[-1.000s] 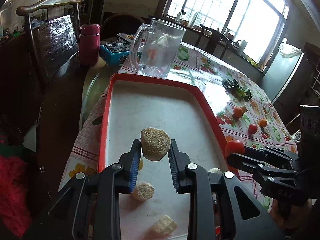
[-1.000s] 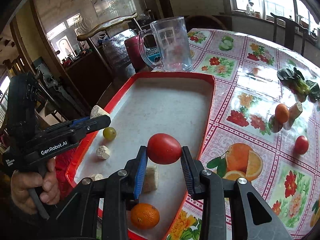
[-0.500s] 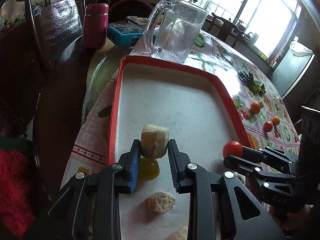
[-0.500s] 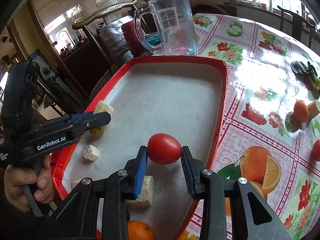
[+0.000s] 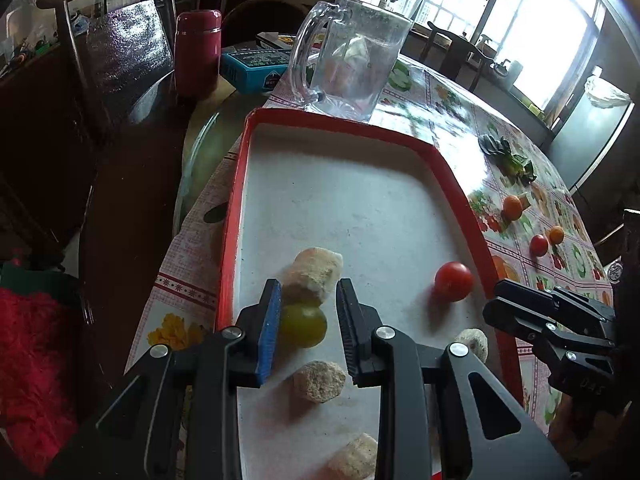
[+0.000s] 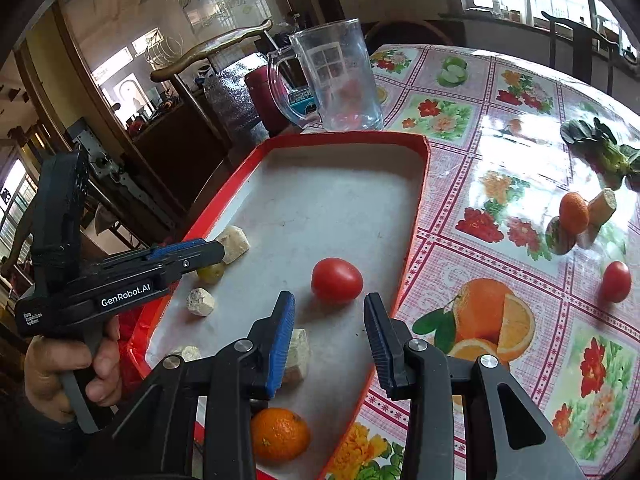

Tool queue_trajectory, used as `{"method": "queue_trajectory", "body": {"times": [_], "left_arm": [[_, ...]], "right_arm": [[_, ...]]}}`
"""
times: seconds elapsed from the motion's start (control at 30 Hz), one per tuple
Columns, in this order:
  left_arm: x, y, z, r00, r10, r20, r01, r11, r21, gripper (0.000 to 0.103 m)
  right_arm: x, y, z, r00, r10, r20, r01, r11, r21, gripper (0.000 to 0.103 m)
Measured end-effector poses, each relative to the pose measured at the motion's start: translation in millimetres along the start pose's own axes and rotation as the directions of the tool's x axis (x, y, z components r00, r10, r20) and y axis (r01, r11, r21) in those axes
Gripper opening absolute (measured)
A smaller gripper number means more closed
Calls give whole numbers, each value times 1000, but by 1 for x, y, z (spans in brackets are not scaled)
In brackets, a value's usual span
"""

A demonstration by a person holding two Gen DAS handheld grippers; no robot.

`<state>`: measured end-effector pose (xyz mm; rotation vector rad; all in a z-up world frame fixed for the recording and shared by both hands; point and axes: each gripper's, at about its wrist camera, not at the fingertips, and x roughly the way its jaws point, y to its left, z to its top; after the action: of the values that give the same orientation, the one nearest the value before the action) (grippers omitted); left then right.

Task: Organize fruits
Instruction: 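Lower the bun piece and tomato into the tray and open both tools, then move both open tools back over the table toward the oranges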

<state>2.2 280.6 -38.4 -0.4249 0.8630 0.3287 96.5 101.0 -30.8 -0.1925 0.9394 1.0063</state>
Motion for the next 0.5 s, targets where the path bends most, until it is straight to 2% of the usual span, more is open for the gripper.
{"method": "queue_trajectory", "body": {"times": [0.37,0.47,0.5], "left_arm": [[-17,-45,5,998,-52,42,49,996,71,26],[-15,-61,5,997,-72,28,69,993,95,37],[-15,-67,5,997,-76,26,73,991,108,38]], "right_arm": [[-50,-47,-21,996,-51,70,44,994,99,39],[-60,-65,-29,994,-74,75,63,989,137,39],[-64,-71,-33,994,-79,77,67,986,151,39]]}}
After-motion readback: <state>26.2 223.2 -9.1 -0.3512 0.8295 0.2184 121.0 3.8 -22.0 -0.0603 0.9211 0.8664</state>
